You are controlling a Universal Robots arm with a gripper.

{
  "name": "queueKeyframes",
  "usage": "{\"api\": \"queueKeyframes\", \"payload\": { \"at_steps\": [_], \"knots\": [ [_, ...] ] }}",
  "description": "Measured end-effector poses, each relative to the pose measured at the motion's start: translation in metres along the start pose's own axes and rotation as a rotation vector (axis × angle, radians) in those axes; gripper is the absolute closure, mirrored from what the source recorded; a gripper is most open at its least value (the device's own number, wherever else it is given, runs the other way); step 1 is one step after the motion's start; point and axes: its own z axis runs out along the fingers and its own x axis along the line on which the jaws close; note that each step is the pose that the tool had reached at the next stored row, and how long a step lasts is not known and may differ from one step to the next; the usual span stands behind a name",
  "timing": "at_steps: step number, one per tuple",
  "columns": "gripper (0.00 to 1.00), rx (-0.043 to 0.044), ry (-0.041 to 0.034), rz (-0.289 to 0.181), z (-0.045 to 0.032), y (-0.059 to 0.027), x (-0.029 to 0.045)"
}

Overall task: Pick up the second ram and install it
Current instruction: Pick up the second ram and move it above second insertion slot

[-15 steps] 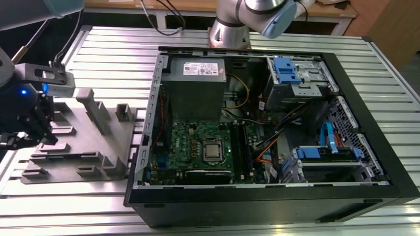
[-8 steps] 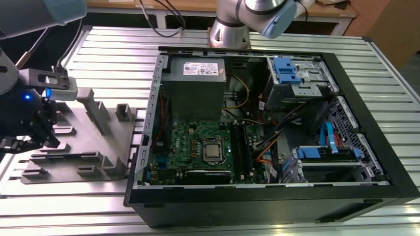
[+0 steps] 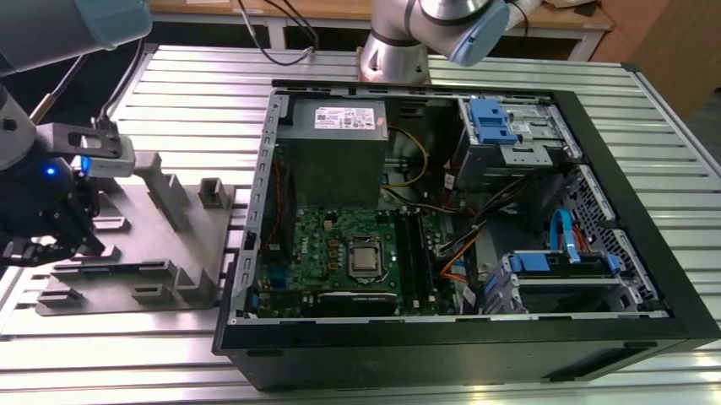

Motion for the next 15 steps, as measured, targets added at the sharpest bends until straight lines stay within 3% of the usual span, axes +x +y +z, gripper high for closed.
{"api": "queueKeyframes", "payload": {
  "at_steps": [15],
  "knots": [
    [0.93, -0.0003, 0.0002, -0.002, 0.01, -0.0006, 0.004]
  ]
}}
